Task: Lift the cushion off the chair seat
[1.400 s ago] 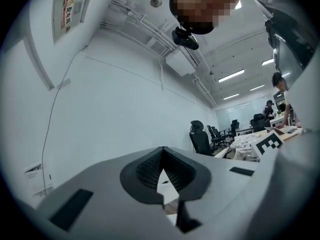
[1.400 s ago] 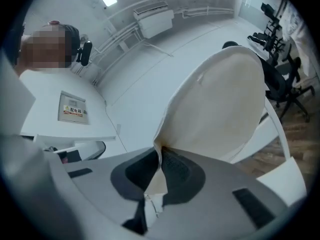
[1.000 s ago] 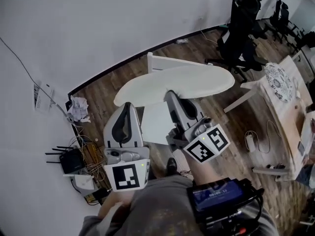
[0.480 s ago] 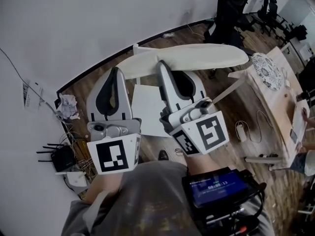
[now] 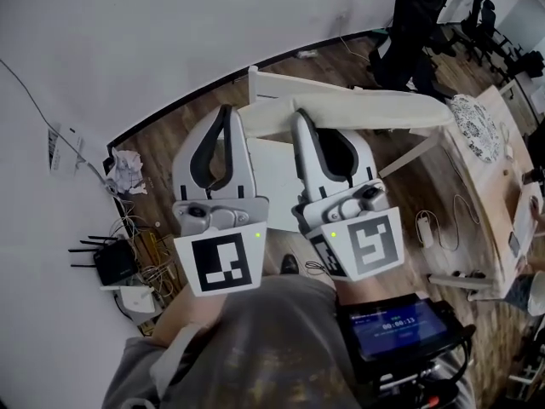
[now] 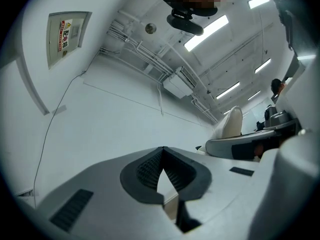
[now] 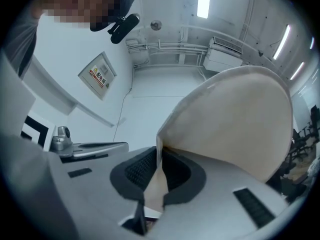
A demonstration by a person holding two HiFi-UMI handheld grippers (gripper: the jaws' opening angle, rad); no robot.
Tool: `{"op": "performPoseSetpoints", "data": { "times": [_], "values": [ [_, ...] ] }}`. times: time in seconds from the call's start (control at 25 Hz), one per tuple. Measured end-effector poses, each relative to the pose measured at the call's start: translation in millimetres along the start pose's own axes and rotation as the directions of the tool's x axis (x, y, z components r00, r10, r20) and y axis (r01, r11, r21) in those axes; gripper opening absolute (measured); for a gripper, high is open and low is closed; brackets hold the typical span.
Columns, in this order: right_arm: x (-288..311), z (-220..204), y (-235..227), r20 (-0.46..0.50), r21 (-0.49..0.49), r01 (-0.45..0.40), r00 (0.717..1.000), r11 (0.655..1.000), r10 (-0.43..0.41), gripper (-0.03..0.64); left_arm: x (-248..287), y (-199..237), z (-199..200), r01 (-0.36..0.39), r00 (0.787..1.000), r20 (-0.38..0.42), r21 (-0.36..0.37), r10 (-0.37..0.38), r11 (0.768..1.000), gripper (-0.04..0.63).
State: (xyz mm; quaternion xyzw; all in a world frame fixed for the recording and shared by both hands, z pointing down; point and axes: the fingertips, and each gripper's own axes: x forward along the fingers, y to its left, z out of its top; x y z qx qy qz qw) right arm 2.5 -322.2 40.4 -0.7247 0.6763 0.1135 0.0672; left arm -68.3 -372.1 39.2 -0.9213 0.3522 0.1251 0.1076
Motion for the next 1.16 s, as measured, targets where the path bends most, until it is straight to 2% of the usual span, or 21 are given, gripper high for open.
{"op": "performPoseSetpoints", "data": {
  "times": [0.36, 1.16],
  "values": [
    [1, -8, 6, -0.025, -0.016, -0.005, 1.000, 1.000, 0.005, 0.031, -6, -2, -4, 0.010, 1.000, -0.029, 0.016, -0.009, 1.000, 0.006],
    [-2, -13, 2, -0.025, -0.015, -0.003, 1.000, 1.000, 0.003, 0.031, -5, -12, -6, 0.022, 0.999, -0.037, 0.016, -0.021, 1.000, 0.006]
  ]
}}
